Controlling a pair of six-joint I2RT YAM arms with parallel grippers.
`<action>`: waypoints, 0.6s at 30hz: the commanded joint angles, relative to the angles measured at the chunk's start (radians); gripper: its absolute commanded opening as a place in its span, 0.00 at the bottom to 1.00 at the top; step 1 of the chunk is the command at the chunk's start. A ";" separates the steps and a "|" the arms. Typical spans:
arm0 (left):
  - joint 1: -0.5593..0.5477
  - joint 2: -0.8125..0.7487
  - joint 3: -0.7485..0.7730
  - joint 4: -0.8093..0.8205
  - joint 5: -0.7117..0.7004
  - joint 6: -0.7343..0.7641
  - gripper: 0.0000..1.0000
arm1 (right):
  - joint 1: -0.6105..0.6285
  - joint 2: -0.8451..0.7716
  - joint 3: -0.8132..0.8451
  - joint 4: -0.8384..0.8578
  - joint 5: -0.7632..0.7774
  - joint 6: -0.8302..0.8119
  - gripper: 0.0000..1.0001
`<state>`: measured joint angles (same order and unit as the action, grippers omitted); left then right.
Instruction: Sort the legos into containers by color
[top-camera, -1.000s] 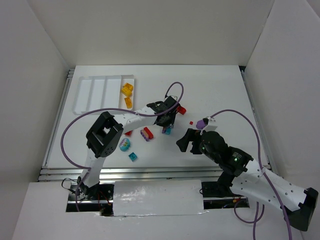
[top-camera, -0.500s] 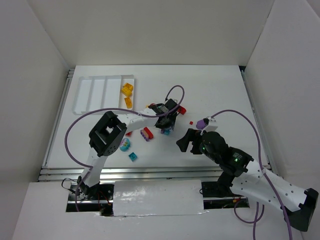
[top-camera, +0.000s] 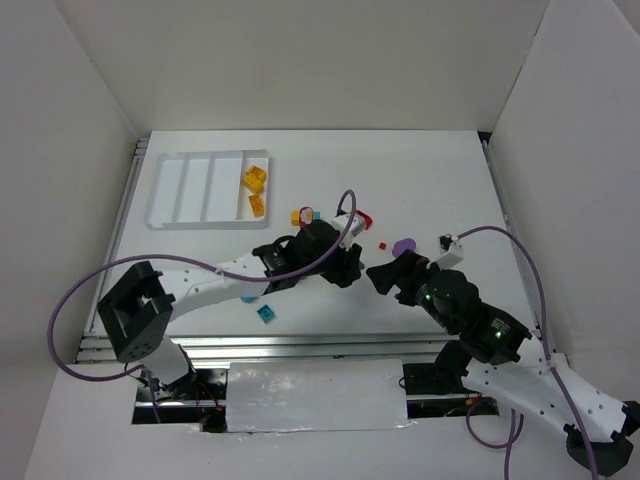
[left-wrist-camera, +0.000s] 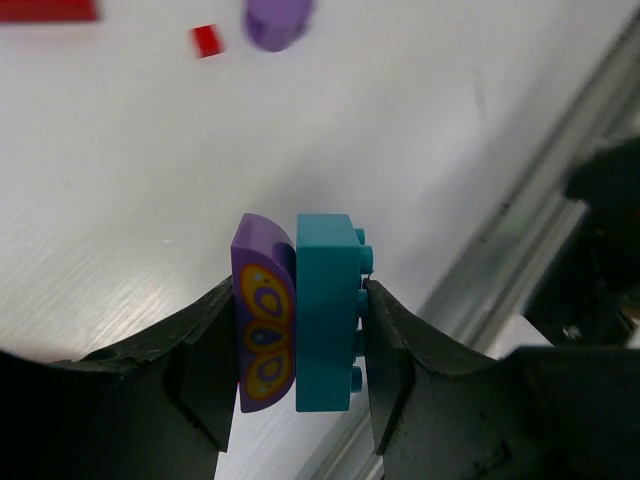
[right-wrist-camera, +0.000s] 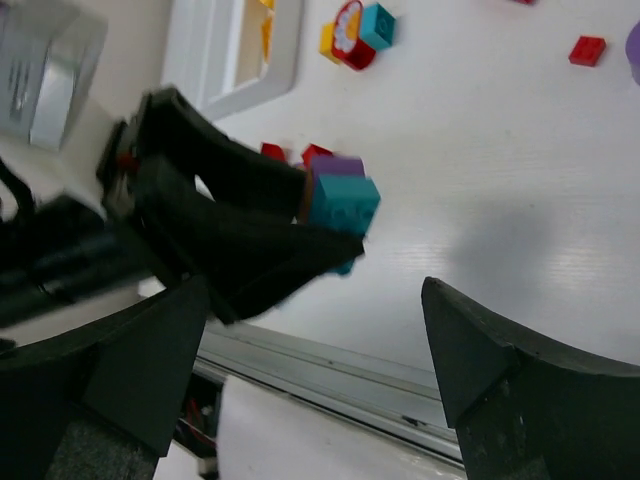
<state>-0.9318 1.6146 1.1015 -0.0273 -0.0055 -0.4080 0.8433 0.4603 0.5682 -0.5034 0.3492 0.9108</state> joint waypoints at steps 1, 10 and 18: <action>-0.042 -0.083 -0.086 0.237 0.114 0.109 0.00 | -0.010 -0.015 0.073 -0.010 0.048 0.057 0.93; -0.128 -0.191 -0.140 0.302 0.101 0.189 0.00 | -0.013 -0.023 0.082 -0.020 -0.007 0.076 0.74; -0.136 -0.222 -0.147 0.316 0.091 0.189 0.00 | -0.012 0.040 0.058 0.000 -0.107 0.063 0.74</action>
<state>-1.0634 1.4281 0.9482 0.2115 0.0834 -0.2413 0.8356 0.4641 0.6231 -0.5251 0.2855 0.9764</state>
